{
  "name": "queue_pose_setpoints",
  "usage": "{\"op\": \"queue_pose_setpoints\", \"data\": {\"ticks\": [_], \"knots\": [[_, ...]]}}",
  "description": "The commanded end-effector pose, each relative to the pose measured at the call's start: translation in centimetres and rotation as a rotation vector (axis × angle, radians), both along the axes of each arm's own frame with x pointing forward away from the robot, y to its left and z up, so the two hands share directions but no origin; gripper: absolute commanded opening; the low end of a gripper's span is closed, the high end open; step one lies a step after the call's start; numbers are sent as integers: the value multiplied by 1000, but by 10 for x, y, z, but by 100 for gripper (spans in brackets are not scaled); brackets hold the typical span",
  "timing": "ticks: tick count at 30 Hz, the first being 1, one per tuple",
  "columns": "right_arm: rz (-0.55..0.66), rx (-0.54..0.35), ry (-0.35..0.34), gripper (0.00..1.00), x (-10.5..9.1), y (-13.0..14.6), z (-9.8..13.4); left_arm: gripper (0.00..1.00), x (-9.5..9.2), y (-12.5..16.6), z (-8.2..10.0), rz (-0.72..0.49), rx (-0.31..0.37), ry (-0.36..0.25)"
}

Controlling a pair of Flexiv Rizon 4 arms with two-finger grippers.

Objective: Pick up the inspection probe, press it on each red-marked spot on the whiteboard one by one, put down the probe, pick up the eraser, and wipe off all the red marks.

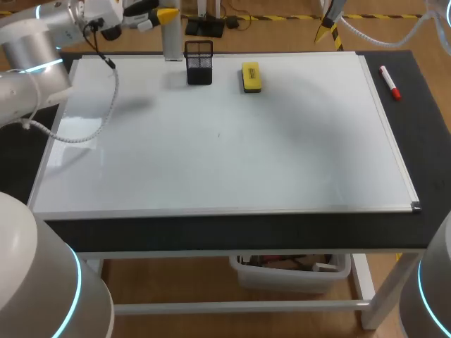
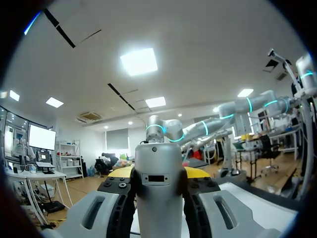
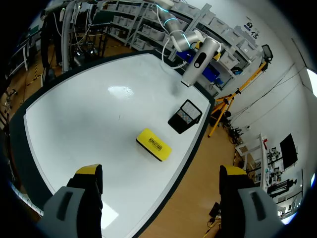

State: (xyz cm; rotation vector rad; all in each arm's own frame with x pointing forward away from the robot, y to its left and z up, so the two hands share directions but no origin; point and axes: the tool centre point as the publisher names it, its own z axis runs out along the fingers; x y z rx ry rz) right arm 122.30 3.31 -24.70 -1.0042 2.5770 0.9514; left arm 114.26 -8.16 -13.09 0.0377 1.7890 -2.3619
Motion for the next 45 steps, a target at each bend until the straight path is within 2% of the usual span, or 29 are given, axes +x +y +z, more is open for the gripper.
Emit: {"op": "queue_pose_setpoints", "data": {"ticks": [1,9,21,45], "knots": [[-2,-8,-6,100,-3,0,3,0,17,-14,-1,-81,2,-19],[-2,-8,-6,100,-3,0,3,0,33,-35,1,-109,-3,-24],[-2,-8,-6,100,-3,0,3,0,58,-51,-9,-151,2,-24],[-2,-8,-6,100,-3,0,3,0,85,-62,-39,-197,0,-4]]}}
